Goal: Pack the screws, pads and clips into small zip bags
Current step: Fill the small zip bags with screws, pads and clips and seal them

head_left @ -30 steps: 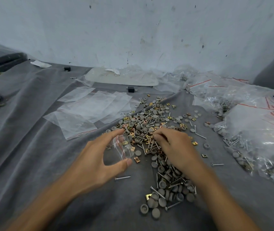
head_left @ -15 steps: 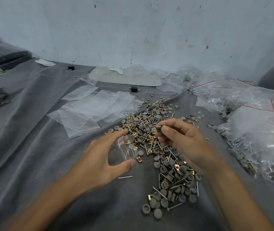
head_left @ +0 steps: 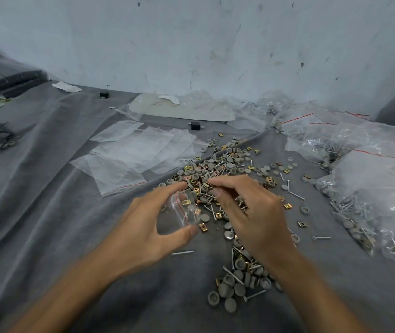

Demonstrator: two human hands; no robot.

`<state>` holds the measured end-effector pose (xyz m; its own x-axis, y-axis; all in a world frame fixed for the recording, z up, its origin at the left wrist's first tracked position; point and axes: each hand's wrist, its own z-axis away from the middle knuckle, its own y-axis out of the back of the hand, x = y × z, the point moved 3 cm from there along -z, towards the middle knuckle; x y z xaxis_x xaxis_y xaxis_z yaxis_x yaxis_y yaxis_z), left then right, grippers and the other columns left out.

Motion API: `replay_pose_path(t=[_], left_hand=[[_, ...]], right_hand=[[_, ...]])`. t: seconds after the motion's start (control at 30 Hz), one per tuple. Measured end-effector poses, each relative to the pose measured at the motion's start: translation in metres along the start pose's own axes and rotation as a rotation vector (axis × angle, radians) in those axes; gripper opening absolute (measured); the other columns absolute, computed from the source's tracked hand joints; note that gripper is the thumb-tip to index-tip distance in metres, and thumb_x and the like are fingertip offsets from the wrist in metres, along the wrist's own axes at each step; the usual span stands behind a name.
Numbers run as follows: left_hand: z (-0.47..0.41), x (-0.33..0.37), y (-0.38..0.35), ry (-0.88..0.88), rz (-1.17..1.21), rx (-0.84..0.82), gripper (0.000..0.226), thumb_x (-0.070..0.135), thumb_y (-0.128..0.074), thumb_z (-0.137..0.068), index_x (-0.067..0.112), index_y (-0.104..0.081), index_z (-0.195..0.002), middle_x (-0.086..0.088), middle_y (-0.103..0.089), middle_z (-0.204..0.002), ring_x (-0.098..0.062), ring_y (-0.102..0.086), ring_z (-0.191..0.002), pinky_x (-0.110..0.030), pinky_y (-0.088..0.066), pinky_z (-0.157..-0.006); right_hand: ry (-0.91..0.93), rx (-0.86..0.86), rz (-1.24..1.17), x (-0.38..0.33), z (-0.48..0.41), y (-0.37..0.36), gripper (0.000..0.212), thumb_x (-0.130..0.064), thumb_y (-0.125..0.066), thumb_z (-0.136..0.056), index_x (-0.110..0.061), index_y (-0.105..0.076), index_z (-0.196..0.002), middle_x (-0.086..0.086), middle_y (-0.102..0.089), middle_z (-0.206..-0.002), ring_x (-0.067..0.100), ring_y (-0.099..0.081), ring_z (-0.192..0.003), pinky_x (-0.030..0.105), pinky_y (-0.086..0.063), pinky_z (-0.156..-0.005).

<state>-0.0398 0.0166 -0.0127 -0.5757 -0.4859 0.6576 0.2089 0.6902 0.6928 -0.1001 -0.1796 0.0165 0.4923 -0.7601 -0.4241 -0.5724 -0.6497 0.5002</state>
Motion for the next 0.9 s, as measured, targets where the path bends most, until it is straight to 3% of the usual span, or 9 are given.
replay_pose_path(t=[0.23,0.4,0.47,0.6,0.7,0.77,0.83,0.9], left_hand=[[0.0,-0.001,0.001,0.001,0.005,0.007,0.084,0.08,-0.062,-0.069,0.05,-0.04,-0.145,0.03,-0.045,-0.148,0.001,-0.039,-0.139,-0.041,-0.038,-0.115],[0.0,0.001,0.002,-0.01,0.012,0.018,0.084,0.077,-0.063,-0.069,0.047,-0.042,-0.145,0.028,-0.046,-0.147,0.002,-0.04,-0.139,-0.04,-0.038,-0.115],[0.0,0.002,0.002,-0.023,0.008,0.024,0.084,0.076,-0.063,-0.069,0.047,-0.042,-0.145,0.031,-0.047,-0.145,0.005,-0.041,-0.137,-0.035,-0.038,-0.115],[0.0,0.002,0.003,-0.028,0.002,0.012,0.081,0.079,-0.06,-0.069,0.054,-0.038,-0.143,0.042,-0.041,-0.138,0.008,-0.039,-0.135,-0.029,-0.036,-0.112],[0.001,0.001,0.003,-0.019,0.001,0.001,0.082,0.08,-0.059,-0.07,0.055,-0.035,-0.144,0.035,-0.042,-0.145,0.005,-0.038,-0.137,-0.031,-0.036,-0.114],[0.001,0.001,0.003,-0.017,0.008,0.003,0.083,0.08,-0.06,-0.07,0.056,-0.035,-0.145,0.033,-0.042,-0.147,0.005,-0.038,-0.138,-0.033,-0.037,-0.115],[0.002,0.0,0.003,-0.009,0.014,0.005,0.085,0.081,-0.06,-0.069,0.055,-0.034,-0.145,0.032,-0.042,-0.148,0.003,-0.038,-0.139,-0.036,-0.038,-0.115],[0.002,0.0,0.004,0.003,0.021,0.008,0.087,0.082,-0.06,-0.068,0.056,-0.032,-0.146,0.031,-0.042,-0.149,0.002,-0.038,-0.139,-0.038,-0.038,-0.115]], right_hand=[[0.176,0.11,0.065,-0.008,0.006,-0.004,0.019,-0.006,-0.068,-0.096,-0.005,-0.071,-0.115,0.003,-0.072,-0.106,0.015,-0.068,-0.101,0.024,-0.053,-0.091],[0.165,0.002,0.092,-0.007,0.008,-0.015,0.014,-0.015,-0.067,-0.097,-0.006,-0.073,-0.107,0.002,-0.07,-0.101,0.016,-0.066,-0.094,0.03,-0.055,-0.084],[0.129,-0.089,0.111,-0.007,0.009,-0.021,0.019,-0.026,-0.064,-0.097,-0.01,-0.074,-0.102,0.0,-0.07,-0.097,0.016,-0.064,-0.089,0.031,-0.055,-0.08],[-0.103,-0.055,0.039,0.01,0.0,-0.005,0.03,-0.041,-0.056,-0.101,-0.021,-0.069,-0.083,-0.013,-0.063,-0.074,0.004,-0.057,-0.069,0.015,-0.042,-0.064],[-0.29,-0.012,0.04,0.035,-0.003,0.011,0.041,-0.043,-0.05,-0.105,-0.02,-0.063,-0.074,-0.007,-0.055,-0.06,0.009,-0.049,-0.053,0.023,-0.035,-0.051],[-0.344,-0.081,0.125,0.048,-0.002,0.012,0.034,-0.042,-0.051,-0.104,-0.02,-0.066,-0.082,-0.008,-0.057,-0.067,0.006,-0.051,-0.058,0.027,-0.039,-0.055],[-0.372,-0.21,0.189,0.056,-0.001,0.009,0.016,-0.036,-0.058,-0.101,-0.025,-0.07,-0.099,-0.015,-0.063,-0.085,0.002,-0.058,-0.077,0.029,-0.05,-0.069],[-0.378,-0.378,0.238,0.06,0.0,0.003,0.012,-0.033,-0.063,-0.098,-0.031,-0.07,-0.107,-0.015,-0.062,-0.099,0.008,-0.058,-0.095,0.034,-0.051,-0.084]])
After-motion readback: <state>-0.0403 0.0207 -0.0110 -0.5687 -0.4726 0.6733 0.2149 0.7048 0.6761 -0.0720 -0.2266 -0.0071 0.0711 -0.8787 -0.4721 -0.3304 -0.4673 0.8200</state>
